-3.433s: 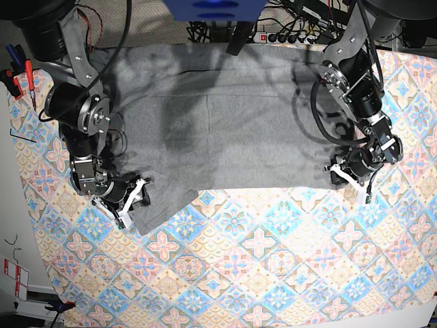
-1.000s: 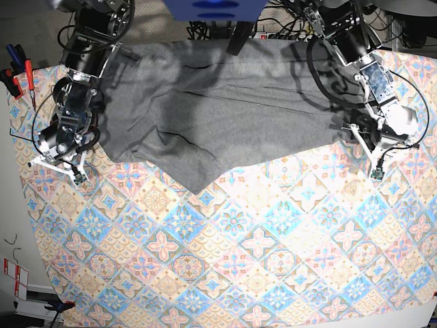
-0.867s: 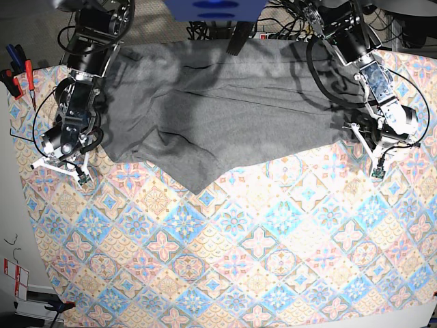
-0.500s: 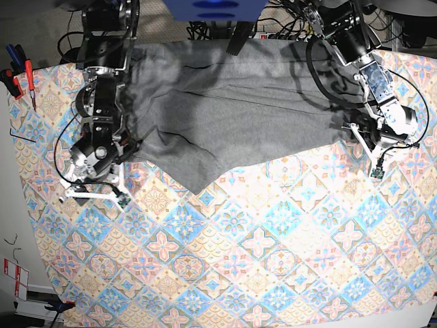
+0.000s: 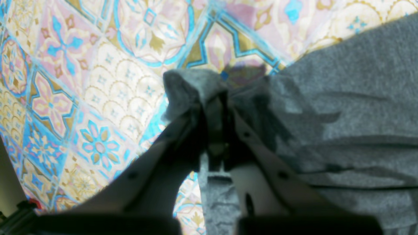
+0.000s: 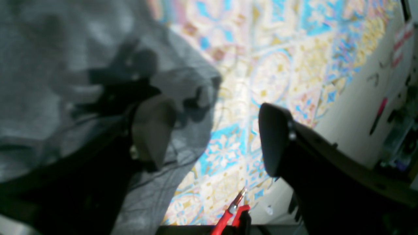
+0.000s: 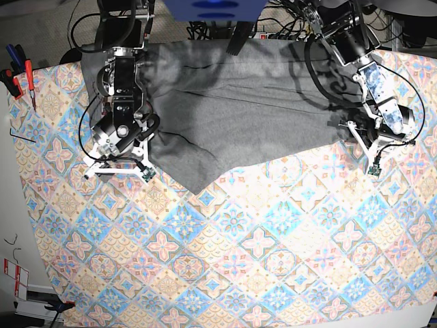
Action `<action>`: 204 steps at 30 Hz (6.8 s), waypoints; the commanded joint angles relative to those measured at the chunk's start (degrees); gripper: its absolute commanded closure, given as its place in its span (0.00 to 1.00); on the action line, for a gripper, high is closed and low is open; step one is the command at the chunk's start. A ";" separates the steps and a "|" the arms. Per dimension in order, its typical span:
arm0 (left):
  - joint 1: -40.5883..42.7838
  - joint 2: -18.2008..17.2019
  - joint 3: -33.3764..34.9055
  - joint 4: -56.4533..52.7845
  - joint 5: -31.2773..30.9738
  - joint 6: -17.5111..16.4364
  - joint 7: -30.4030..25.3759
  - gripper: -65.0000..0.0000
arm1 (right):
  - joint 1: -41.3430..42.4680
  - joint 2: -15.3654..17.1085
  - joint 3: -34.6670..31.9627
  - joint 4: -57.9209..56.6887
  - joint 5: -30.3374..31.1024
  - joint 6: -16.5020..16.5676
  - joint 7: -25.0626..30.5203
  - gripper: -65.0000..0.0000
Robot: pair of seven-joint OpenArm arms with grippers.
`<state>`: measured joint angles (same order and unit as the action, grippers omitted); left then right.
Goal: Fold the T-shirt properly
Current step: 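Adjust the right gripper's hold on the shirt corner beside the collar, then drag the held shirt edge with both grippers toward the robot base, then hold the shirt with the right gripper and regrasp its end with the left gripper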
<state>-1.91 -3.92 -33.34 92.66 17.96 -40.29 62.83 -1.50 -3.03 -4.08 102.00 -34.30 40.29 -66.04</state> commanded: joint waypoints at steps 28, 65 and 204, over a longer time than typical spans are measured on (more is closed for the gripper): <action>0.20 0.36 2.97 1.18 -0.15 0.29 -1.77 1.00 | 8.13 -4.93 7.11 -1.38 18.79 -0.29 -13.92 0.36; 0.37 0.36 3.14 1.18 -0.15 0.29 -1.77 1.00 | 14.90 -2.56 11.50 -23.53 31.54 -0.29 -7.50 0.45; 22.79 -6.76 -13.29 9.54 -31.54 0.29 -1.95 0.26 | -12.35 10.46 18.10 6.97 31.45 -0.29 -13.96 0.38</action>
<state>20.78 -10.13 -46.28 101.23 -13.28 -40.14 61.41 -14.26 6.87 13.78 107.96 -2.72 40.23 -80.18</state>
